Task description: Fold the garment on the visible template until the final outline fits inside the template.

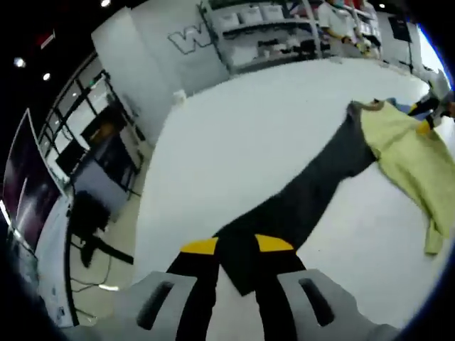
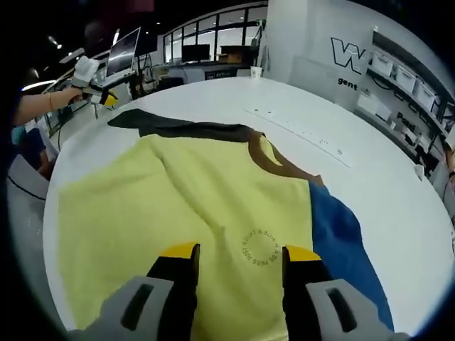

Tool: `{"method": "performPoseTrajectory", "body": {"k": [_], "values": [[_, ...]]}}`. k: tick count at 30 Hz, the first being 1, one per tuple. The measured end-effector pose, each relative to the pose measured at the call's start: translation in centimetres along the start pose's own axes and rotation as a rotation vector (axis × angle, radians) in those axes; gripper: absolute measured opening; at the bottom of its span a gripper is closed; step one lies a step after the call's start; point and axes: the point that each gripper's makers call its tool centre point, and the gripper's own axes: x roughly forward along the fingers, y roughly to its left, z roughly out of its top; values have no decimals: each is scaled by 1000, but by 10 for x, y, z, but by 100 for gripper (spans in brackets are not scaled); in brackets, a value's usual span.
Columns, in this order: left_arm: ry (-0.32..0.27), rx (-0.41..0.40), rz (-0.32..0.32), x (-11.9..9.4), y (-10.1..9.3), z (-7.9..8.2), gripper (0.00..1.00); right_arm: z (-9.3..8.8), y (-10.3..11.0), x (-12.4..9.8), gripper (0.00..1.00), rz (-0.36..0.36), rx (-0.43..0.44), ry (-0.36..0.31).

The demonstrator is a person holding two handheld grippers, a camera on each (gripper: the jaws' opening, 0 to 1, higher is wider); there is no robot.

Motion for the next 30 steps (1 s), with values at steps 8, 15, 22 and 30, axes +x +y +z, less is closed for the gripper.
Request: {"method": "performPoseTrajectory", "body": {"k": [8, 15, 22, 30], "values": [[-21, 71, -86, -5, -12, -32, 39, 2, 9, -7, 43, -3, 1, -10], [-18, 120, -197, 3, -25, -38, 37, 1, 16, -11, 43, -7, 19, -11], [14, 127, -251, 16, -23, -39, 38, 5, 22, -23, 44, -23, 66, -36], [49, -27, -343, 25, -37, -40, 18, 6, 28, -31, 45, -52, 96, -63]]}}
